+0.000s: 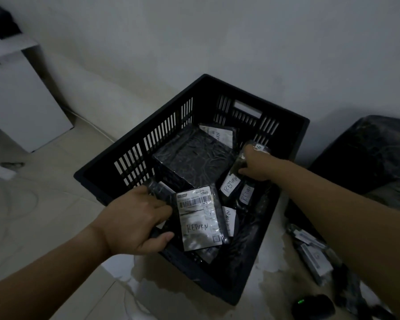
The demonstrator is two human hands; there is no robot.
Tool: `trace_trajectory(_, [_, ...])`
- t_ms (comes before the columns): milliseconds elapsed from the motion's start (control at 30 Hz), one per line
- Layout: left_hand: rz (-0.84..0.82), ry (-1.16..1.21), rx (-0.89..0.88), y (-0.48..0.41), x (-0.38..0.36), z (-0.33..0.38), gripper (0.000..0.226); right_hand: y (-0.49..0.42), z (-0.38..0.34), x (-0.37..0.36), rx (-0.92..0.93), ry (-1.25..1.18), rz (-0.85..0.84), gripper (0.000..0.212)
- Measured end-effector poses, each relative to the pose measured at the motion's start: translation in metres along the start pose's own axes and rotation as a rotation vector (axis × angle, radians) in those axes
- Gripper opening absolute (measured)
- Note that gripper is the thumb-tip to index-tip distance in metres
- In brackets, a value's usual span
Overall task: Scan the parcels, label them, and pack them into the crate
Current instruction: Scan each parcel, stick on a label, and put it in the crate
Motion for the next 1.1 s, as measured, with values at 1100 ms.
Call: trace_trajectory(1100, [-0.095,0.037,0.091,0.02,-0.001,-0.023,0.05,0.246,0.003,-0.028,0.473,-0.384,0.349,0.061])
Point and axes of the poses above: each hand's wrist, its own y-axis away from the middle knuckle, its own x-axis out of the back of the hand, z = x × y, the point moved 9 cm from there along -y, towards the middle knuckle, and after that the axes turned 6 degrees about -y, right-handed, at the moved point
